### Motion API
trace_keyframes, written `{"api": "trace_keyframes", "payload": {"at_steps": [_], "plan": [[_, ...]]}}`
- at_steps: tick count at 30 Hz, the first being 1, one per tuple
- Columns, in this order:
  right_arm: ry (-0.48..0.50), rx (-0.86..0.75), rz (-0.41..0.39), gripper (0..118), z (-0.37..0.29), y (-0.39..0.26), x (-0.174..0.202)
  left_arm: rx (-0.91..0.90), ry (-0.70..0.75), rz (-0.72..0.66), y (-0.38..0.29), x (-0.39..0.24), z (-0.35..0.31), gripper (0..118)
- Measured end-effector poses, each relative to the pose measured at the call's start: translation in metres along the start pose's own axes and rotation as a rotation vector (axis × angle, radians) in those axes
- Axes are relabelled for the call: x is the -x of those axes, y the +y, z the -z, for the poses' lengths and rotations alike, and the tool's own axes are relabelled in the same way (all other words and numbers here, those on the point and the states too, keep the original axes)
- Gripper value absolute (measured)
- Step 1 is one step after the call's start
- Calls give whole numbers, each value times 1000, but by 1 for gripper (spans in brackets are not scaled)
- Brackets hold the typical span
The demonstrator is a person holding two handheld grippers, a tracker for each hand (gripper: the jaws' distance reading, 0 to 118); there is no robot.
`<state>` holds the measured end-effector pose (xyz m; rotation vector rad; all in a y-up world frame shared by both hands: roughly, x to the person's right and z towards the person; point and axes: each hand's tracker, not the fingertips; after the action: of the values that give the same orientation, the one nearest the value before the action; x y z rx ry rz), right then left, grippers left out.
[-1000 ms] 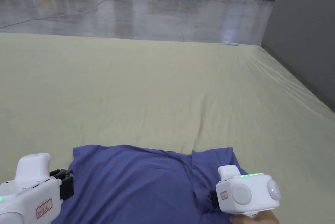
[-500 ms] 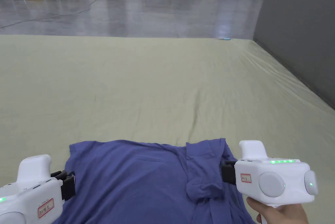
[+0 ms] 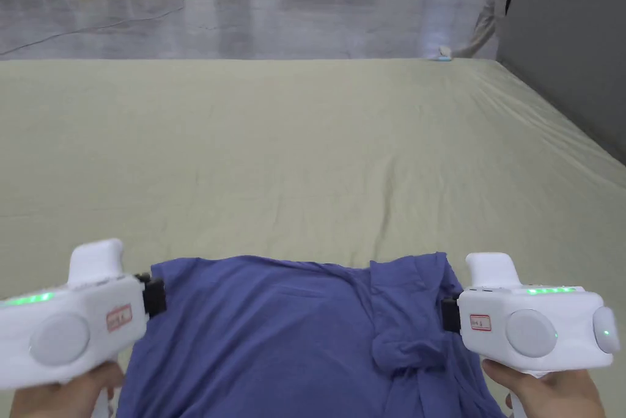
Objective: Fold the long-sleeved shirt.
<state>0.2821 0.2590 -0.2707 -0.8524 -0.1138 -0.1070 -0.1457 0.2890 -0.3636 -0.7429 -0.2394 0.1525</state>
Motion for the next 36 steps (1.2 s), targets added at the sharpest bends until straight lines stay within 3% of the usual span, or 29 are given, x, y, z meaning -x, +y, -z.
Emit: {"api": "trace_keyframes", "payload": {"at_steps": [1,2,4,5,10,15,16,17,18,20,22,27,33,34,35,36], "plan": [[1,2,-5,3,3,2,1,9,18,-14,13,3,13,0],[0,4,-8,3,6,3,3,54,46,3,27,6,32,8],[2,13,-12,3,13,5,5,142,82,41,50,12,73,95],[4,18,-11,3,17,6,6,179,93,45,58,16,96,116],[19,64,12,3,37,5,4,366,206,60,75,35,189,114],[15,96,16,3,51,4,3,477,215,38,63,42,228,107],[12,100,15,3,52,4,2,472,214,21,60,43,229,99],[9,104,13,3,54,4,2,457,224,25,59,42,230,80],[6,107,11,3,55,4,2,432,232,39,57,41,231,52],[2,114,5,3,56,4,1,427,241,69,53,39,230,43],[-4,117,3,3,58,5,0,427,221,90,55,35,227,2],[-3,106,17,3,60,37,-16,379,175,86,67,27,204,2],[-14,109,54,4,87,125,-46,326,148,112,80,25,183,2],[3,136,53,12,96,138,-51,319,147,99,79,26,182,2],[4,147,58,36,106,147,-56,322,146,98,79,26,182,2],[0,172,54,88,117,153,-59,325,146,100,78,27,183,2]]}}
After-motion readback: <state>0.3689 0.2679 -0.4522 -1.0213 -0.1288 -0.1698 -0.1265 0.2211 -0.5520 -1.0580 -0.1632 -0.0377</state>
